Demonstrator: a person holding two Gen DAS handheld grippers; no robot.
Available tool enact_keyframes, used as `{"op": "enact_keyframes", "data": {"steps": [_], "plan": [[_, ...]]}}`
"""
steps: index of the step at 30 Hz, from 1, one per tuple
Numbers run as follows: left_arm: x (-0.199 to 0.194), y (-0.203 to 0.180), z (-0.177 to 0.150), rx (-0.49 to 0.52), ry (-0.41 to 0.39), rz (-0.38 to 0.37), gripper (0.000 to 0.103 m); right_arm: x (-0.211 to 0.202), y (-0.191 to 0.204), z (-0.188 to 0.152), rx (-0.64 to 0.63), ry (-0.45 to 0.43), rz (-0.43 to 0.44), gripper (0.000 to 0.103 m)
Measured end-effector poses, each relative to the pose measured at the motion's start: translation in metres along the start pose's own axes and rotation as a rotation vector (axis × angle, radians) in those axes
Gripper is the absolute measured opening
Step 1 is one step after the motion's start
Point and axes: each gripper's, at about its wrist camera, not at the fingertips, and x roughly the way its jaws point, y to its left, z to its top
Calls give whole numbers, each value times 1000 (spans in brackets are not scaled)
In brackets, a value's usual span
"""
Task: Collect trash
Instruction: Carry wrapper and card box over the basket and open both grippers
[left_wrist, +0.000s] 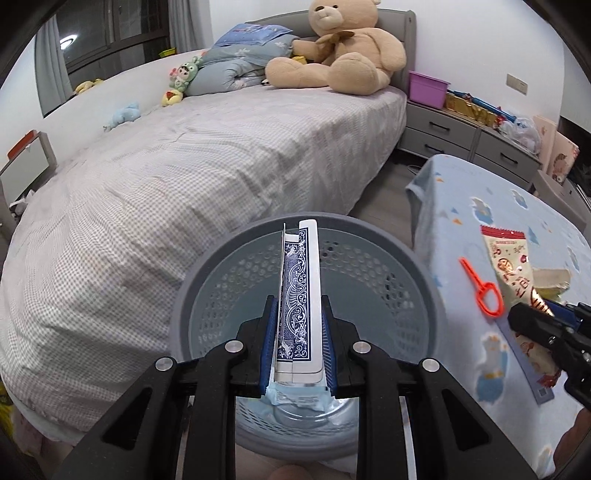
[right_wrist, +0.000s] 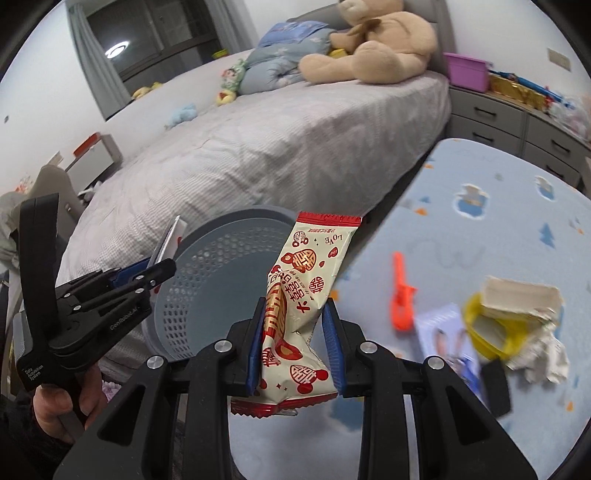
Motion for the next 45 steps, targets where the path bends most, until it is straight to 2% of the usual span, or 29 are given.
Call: {"op": "enact_keyframes", "data": {"steps": [8, 16, 18, 20, 22, 24, 31, 45], "plan": [[28, 22, -5, -41, 56, 17, 22, 51, 29, 13, -67, 65, 57, 29], [39, 31, -1, -74, 69, 17, 25, 71, 37, 18, -91, 85, 89, 31], [37, 33, -1, -79, 62, 21, 29, 69, 37, 18, -96, 79, 90, 33], [36, 34, 1, -82, 53, 30, 53, 68, 37, 19, -101, 71, 84, 40], [32, 36, 1, -88, 35, 45, 59, 65, 38, 20, -102, 57, 82, 47], [31, 37, 1, -89, 31, 55, 60, 64, 37, 21, -102, 48, 79, 51], [33, 42, 1, -108, 43, 63, 65, 63, 37, 18, -98, 51, 68, 51], [29, 42, -1, -117, 34, 66, 67, 61, 39, 16, -96, 48, 50, 51]]}}
